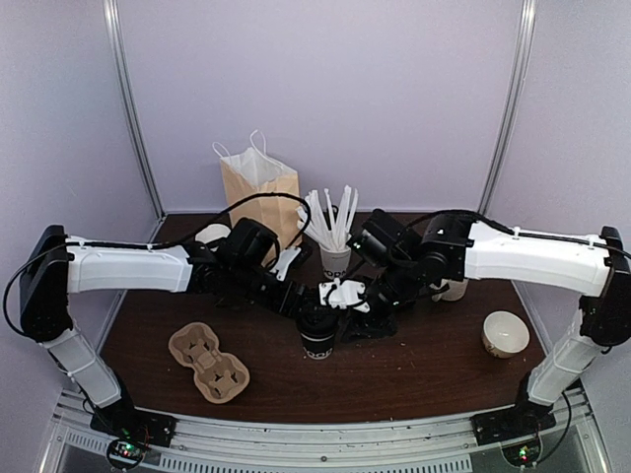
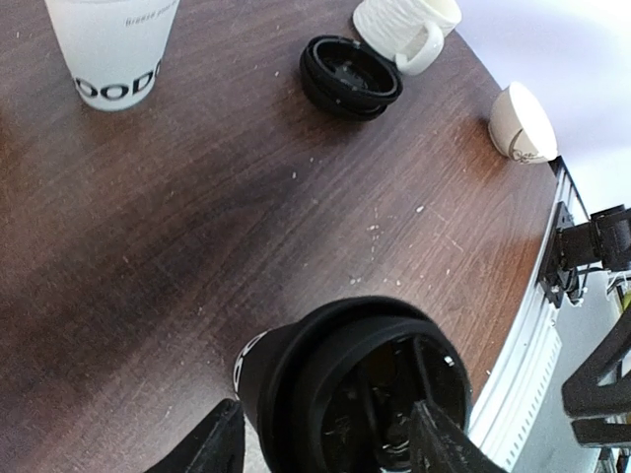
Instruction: Pack the takeout coffee
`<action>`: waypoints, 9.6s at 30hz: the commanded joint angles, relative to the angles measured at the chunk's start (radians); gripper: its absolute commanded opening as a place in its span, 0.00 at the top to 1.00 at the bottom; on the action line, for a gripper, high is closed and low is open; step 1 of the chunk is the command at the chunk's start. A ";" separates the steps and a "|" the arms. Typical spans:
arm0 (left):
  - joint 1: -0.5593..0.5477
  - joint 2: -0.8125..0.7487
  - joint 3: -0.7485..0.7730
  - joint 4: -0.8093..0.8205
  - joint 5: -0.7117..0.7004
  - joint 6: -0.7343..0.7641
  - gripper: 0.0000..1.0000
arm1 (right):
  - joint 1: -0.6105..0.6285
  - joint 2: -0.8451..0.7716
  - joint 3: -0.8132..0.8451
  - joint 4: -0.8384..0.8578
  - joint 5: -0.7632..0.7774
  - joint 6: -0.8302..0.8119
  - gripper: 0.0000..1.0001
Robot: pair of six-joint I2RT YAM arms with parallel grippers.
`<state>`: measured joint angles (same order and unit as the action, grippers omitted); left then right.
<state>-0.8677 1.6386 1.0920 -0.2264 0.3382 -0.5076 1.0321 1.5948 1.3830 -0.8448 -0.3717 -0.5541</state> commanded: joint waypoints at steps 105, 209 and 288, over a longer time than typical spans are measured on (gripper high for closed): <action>-0.066 -0.313 -0.314 0.124 -0.021 -0.496 0.52 | -0.340 0.202 0.021 0.190 -0.442 0.399 0.64; -0.097 -0.097 0.123 -0.350 -0.176 -0.173 0.43 | -0.408 0.297 0.226 0.033 -0.498 0.494 0.55; 0.084 -0.448 -0.047 -0.059 -1.091 0.466 0.02 | -0.063 0.465 0.484 -0.214 0.034 -0.074 0.25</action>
<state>-0.7887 1.1820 1.0088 -0.2939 -0.7582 -0.0502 0.9611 2.0480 1.8656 -1.0668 -0.3912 -0.6479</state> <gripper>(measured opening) 0.975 0.764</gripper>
